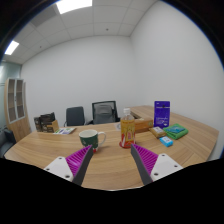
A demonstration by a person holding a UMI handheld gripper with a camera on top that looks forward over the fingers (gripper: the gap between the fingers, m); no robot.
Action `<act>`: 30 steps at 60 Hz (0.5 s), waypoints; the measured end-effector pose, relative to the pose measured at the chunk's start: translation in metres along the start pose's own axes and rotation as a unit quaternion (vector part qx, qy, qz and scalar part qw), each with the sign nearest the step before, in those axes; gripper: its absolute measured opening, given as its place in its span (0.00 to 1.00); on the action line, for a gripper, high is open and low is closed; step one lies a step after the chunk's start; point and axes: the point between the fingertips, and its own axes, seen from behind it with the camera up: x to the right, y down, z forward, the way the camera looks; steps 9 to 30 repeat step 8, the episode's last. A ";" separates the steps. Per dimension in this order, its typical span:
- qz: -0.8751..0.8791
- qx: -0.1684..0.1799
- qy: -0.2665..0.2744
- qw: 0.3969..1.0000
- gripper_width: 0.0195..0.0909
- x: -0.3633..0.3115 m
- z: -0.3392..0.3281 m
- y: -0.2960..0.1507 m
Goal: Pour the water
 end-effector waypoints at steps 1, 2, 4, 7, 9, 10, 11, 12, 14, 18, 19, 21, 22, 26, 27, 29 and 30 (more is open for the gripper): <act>0.001 0.003 -0.004 1.000 0.90 -0.004 -0.005 0.000; 0.000 0.004 -0.007 1.000 0.90 -0.007 -0.010 0.001; -0.004 0.002 -0.012 1.000 0.90 -0.011 -0.018 0.004; -0.010 -0.001 -0.020 1.000 0.90 -0.017 -0.029 0.008; -0.010 0.000 -0.022 1.000 0.90 -0.019 -0.032 0.009; -0.010 0.000 -0.022 1.000 0.90 -0.019 -0.032 0.009; -0.010 0.000 -0.022 1.000 0.90 -0.019 -0.032 0.009; -0.010 0.000 -0.022 1.000 0.90 -0.019 -0.032 0.009; -0.010 0.000 -0.022 1.000 0.90 -0.019 -0.032 0.009; -0.010 0.000 -0.022 1.000 0.90 -0.019 -0.032 0.009; -0.010 0.000 -0.022 1.000 0.90 -0.019 -0.032 0.009; -0.010 0.000 -0.022 1.000 0.90 -0.019 -0.032 0.009; -0.010 0.000 -0.022 1.000 0.90 -0.019 -0.032 0.009; -0.010 0.000 -0.022 1.000 0.90 -0.019 -0.032 0.009; -0.010 0.000 -0.022 1.000 0.90 -0.019 -0.032 0.009; -0.010 0.000 -0.022 1.000 0.90 -0.019 -0.032 0.009; -0.010 0.000 -0.022 1.000 0.90 -0.019 -0.032 0.009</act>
